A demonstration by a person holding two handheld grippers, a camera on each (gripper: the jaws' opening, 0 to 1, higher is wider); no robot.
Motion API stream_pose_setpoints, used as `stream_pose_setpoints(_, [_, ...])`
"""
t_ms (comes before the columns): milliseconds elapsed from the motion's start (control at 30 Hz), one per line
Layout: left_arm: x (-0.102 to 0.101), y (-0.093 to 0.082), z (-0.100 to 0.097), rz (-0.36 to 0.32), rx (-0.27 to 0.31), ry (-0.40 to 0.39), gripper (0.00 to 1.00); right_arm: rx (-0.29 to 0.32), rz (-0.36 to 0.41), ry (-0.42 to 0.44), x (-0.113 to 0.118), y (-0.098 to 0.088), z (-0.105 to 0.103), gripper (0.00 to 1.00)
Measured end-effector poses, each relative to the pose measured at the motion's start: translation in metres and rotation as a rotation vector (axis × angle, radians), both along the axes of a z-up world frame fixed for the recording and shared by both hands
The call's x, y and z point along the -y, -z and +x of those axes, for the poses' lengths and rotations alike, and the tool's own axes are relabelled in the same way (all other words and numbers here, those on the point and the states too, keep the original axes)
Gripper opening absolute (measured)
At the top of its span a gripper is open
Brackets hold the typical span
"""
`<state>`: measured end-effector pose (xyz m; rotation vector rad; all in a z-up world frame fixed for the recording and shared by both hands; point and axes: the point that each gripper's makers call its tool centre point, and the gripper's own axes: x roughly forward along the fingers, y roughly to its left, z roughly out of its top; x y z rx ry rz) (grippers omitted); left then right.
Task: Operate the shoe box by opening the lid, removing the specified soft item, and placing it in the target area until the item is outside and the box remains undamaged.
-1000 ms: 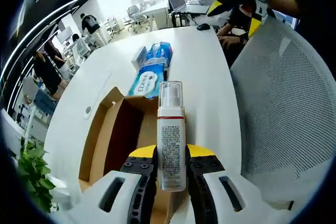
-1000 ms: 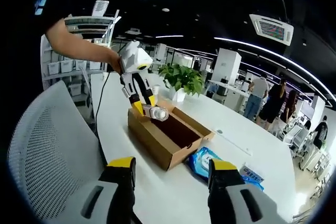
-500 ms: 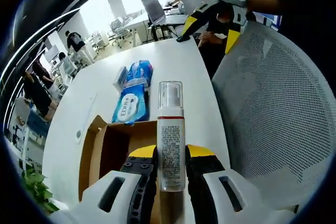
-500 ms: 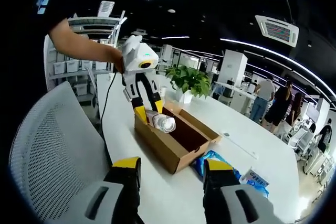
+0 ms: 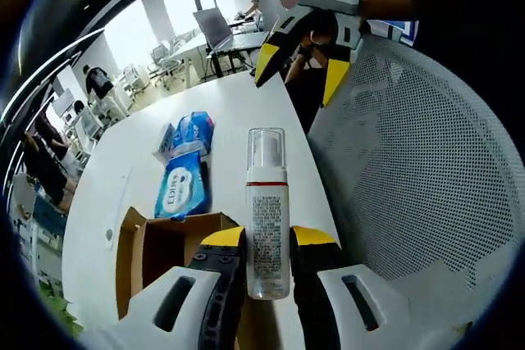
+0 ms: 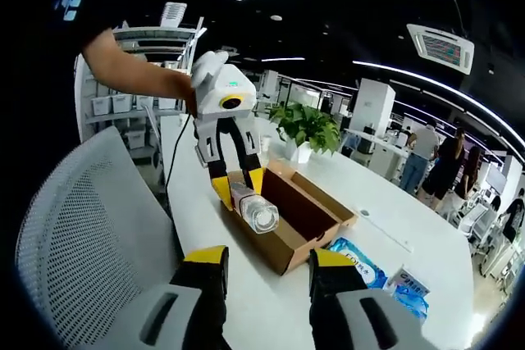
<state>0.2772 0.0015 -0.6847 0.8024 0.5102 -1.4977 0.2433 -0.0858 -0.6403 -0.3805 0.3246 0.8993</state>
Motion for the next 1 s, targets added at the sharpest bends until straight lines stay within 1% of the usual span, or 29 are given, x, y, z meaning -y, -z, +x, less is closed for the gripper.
stream_pose_setpoints(233, [0.011, 0.0, -0.015, -0.022, -0.015, 0.069, 0.19, -0.01, -0.004, -0.034, -0.007, 0.002, -0.004, 0.33])
stream_pose_setpoints(400, [0.017, 0.0, -0.027, -0.038, -0.047, 0.111, 0.19, -0.018, -0.004, -0.065, -0.012, 0.003, -0.009, 0.3])
stream_pose_setpoints(667, [0.024, -0.002, -0.037, -0.06, -0.09, 0.124, 0.19, -0.037, -0.008, -0.11, -0.02, 0.008, -0.018, 0.29])
stream_pose_setpoints(800, [0.028, -0.006, -0.043, -0.076, -0.094, 0.157, 0.19, -0.039, -0.009, -0.125, -0.022, 0.008, -0.02, 0.27])
stream_pose_setpoints(1000, [0.033, -0.009, -0.05, -0.092, -0.109, 0.183, 0.19, -0.04, -0.012, -0.14, -0.023, 0.007, -0.023, 0.23])
